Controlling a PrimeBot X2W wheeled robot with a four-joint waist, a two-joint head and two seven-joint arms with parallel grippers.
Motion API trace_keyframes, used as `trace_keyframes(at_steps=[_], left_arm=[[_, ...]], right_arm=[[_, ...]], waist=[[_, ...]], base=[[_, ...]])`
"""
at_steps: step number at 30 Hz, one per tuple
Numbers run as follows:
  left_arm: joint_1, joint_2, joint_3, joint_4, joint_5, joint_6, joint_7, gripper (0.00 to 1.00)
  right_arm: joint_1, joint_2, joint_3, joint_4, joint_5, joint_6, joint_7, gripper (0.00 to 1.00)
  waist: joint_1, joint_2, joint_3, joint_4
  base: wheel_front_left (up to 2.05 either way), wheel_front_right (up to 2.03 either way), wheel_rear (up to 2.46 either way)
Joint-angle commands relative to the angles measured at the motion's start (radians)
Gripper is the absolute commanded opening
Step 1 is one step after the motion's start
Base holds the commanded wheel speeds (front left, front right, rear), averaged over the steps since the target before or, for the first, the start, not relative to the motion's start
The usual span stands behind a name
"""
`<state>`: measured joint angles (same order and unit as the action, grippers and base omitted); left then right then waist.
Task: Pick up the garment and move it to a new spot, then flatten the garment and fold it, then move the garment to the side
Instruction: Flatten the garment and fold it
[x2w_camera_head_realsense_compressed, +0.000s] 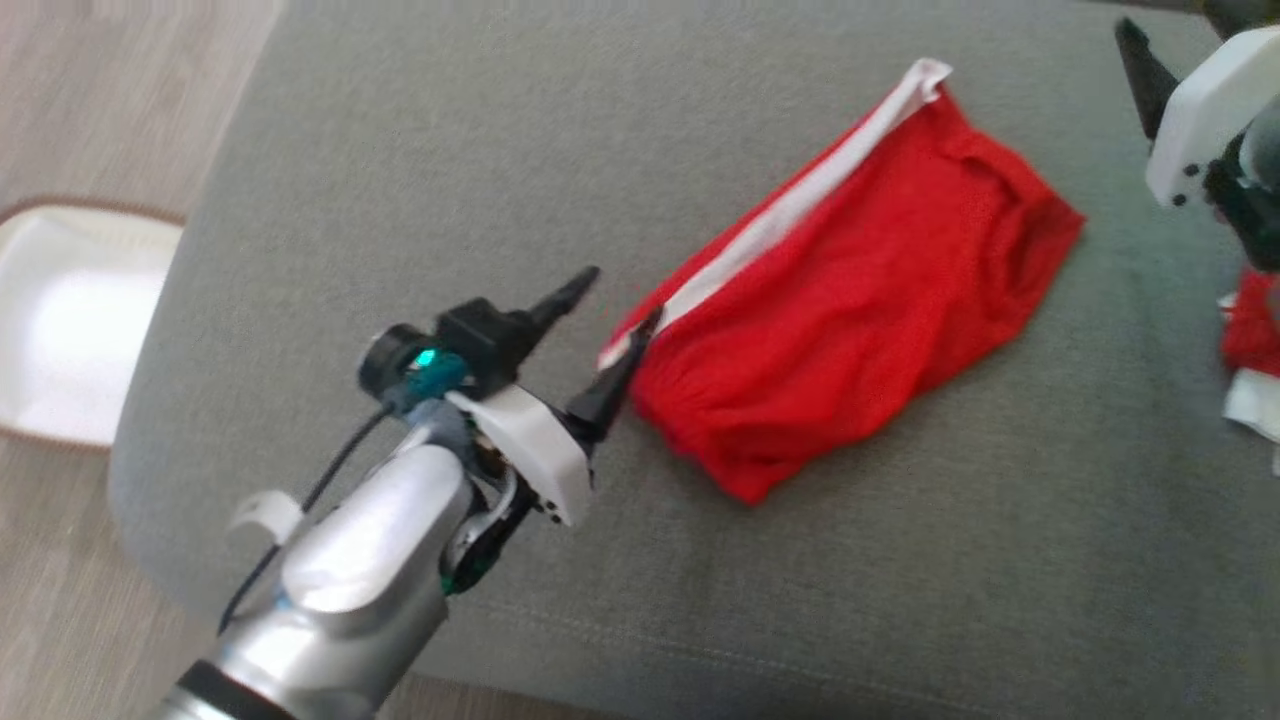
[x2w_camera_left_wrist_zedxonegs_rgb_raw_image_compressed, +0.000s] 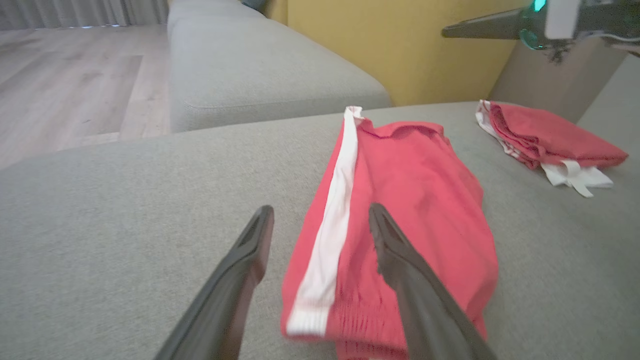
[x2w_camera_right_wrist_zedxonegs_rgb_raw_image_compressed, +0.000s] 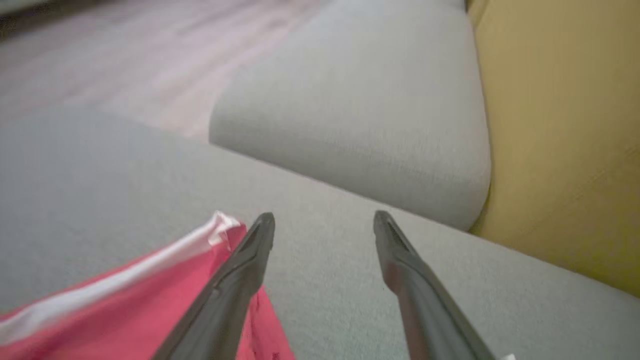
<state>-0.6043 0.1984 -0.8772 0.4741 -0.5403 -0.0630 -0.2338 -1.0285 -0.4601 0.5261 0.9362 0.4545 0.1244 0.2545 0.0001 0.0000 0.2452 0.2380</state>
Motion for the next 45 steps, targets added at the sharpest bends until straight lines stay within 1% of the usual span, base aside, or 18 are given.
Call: trace_keyframes(at_steps=[1,2,3,7,9,10,12,16,19,26,29,33,37,40,45], left_arm=[[-0.011,0.041,0.065,-0.043,-0.022,0.026,-0.011,1.00],[-0.003,0.048,0.076,-0.051,-0.027,0.036,-0.013,1.00],[-0.003,0.048,0.076,-0.051,-0.027,0.036,-0.013,1.00],[0.033,0.070,0.131,-0.100,-0.053,0.085,-0.019,1.00],[0.056,0.076,0.171,-0.133,-0.067,0.116,-0.022,1.00],[0.079,0.082,0.214,-0.171,-0.075,0.146,-0.025,1.00],[0.106,0.086,0.259,-0.209,-0.072,0.177,-0.027,1.00],[0.176,0.069,0.369,-0.298,-0.045,0.222,-0.028,1.00],[0.242,0.045,0.435,-0.348,-0.013,0.234,-0.028,1.00],[0.403,-0.029,0.536,-0.409,0.079,0.201,-0.028,1.00],[0.461,-0.065,0.565,-0.420,0.116,0.175,-0.028,1.00],[0.505,-0.098,0.604,-0.426,0.153,0.138,-0.028,1.00],[0.507,-0.118,0.631,-0.420,0.180,0.105,-0.028,1.00],[0.492,-0.128,0.638,-0.410,0.198,0.080,-0.028,1.00],[0.474,-0.140,0.650,-0.399,0.210,0.055,-0.028,1.00]], right_arm=[[0.035,0.026,-0.031,-0.052,0.041,0.006,-0.080,1.00],[0.049,0.032,-0.038,-0.066,0.051,0.006,-0.110,1.00],[0.049,0.032,-0.038,-0.066,0.051,0.006,-0.110,1.00],[0.116,0.051,-0.088,-0.122,0.096,0.006,-0.235,1.00],[0.157,0.067,-0.122,-0.150,0.115,0.006,-0.295,1.00],[0.201,0.086,-0.151,-0.181,0.124,0.006,-0.343,1.00],[0.249,0.105,-0.176,-0.212,0.123,0.006,-0.382,1.00],[0.357,0.146,-0.233,-0.282,0.092,0.006,-0.439,1.00],[0.446,0.178,-0.268,-0.347,0.037,0.006,-0.462,1.00],[0.661,0.284,-0.369,-0.500,-0.084,0.006,-0.474,1.00],[0.730,0.331,-0.415,-0.564,-0.123,0.006,-0.469,1.00],[0.794,0.364,-0.438,-0.643,-0.171,0.006,-0.443,1.00],[0.821,0.384,-0.471,-0.706,-0.190,0.006,-0.415,1.00],[0.828,0.393,-0.489,-0.737,-0.192,0.006,-0.388,1.00],[0.822,0.406,-0.520,-0.732,-0.125,0.006,-0.297,1.00]], waist=[[-0.0001,0.0000,-0.056,-0.058],[-0.0001,0.0000,-0.068,-0.069],[-0.0001,0.0000,-0.068,-0.069],[-0.0001,0.0000,-0.114,-0.108],[-0.0001,0.0000,-0.137,-0.129],[-0.0001,0.0000,-0.154,-0.149],[-0.0001,0.0000,-0.168,-0.169],[-0.0001,0.0000,-0.189,-0.199],[-0.0001,0.0000,-0.202,-0.221],[-0.0001,0.0000,-0.227,-0.256],[-0.0001,0.0000,-0.229,-0.267],[-0.0001,0.0000,-0.224,-0.274],[-0.0001,0.0000,-0.211,-0.270],[-0.0001,0.0000,-0.199,-0.255],[-0.0001,0.0000,-0.167,-0.214]], base=[[0.00,0.00,0.00],[0.00,0.00,0.00],[0.00,0.00,0.00],[0.00,0.00,0.00],[0.00,0.00,0.00],[0.00,0.00,0.00],[0.00,0.00,0.00],[0.00,0.00,0.00],[0.00,0.00,0.00],[0.00,0.00,0.00],[0.00,0.00,0.00],[0.00,0.00,0.00],[0.00,0.00,0.00],[0.00,0.00,0.00],[0.00,0.00,0.00]])
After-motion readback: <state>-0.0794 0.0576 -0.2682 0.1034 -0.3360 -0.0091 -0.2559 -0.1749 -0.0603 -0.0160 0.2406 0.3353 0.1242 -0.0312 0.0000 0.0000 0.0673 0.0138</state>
